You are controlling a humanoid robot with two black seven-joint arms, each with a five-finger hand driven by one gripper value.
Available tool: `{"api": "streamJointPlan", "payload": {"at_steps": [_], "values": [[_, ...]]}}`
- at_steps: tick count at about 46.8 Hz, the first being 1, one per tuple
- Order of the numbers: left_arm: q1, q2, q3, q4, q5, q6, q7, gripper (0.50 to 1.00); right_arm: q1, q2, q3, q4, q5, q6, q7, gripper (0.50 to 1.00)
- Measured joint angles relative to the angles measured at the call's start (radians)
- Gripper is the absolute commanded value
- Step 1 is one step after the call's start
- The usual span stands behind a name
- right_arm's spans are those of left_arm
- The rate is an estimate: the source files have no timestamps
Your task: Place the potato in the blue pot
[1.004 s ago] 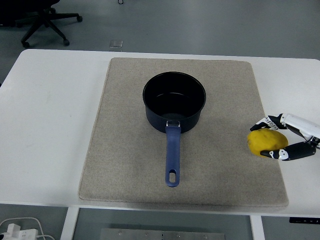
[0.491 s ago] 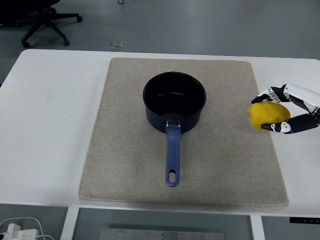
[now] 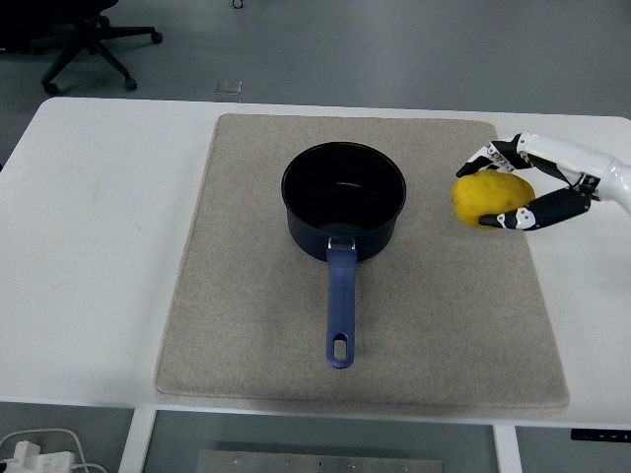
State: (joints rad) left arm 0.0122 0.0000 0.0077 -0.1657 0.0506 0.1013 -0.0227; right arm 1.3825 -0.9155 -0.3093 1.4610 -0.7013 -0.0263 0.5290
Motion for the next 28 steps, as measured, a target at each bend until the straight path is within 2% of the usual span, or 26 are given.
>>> {"api": "streamJointPlan", "payload": {"at_steps": [16,28], "values": [[0.000,0.000,0.000,0.000,0.000,0.000,0.000,0.996,0.153,0.223,-0.122,-0.106,0.102,0.001,0.000,0.500],[0.000,0.000,0.000,0.000,0.000,0.000,0.000,0.996,0.196,0.358,-0.158,-0.182,0.143,0.002,0.000,0.500]]}}
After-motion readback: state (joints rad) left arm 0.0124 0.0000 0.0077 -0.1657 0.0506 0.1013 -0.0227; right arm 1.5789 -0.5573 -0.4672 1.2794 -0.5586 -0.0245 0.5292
